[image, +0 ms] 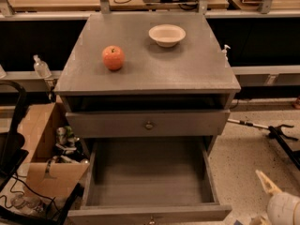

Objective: Close middle drawer

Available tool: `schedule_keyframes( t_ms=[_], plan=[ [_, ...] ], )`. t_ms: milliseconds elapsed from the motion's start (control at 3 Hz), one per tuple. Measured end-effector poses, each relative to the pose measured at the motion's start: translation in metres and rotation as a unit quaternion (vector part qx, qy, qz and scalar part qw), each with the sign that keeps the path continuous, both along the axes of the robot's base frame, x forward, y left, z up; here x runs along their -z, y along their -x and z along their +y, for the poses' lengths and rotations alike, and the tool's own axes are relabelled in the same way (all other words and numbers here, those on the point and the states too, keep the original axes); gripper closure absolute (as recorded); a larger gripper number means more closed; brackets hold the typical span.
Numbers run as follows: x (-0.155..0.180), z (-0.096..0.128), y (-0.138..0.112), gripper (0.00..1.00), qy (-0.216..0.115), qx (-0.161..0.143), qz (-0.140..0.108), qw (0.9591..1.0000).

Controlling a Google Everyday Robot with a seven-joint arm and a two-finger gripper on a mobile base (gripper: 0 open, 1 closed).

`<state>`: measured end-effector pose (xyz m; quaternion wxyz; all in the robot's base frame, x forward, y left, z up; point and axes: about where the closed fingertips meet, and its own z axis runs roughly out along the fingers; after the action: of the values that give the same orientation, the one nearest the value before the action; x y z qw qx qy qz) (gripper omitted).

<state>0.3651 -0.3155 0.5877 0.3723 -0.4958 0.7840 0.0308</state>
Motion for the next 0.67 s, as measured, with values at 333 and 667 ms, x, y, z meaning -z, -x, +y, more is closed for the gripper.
schedule_keyframes(
  t_ms=[333, 667],
  plan=[
    [0.063, 0.010, 0.018, 0.19, -0.054, -0.001, 0.022, 0.9983],
    [0.109, 0.020, 0.037, 0.42, -0.089, -0.001, 0.045, 0.9950]
  ],
)
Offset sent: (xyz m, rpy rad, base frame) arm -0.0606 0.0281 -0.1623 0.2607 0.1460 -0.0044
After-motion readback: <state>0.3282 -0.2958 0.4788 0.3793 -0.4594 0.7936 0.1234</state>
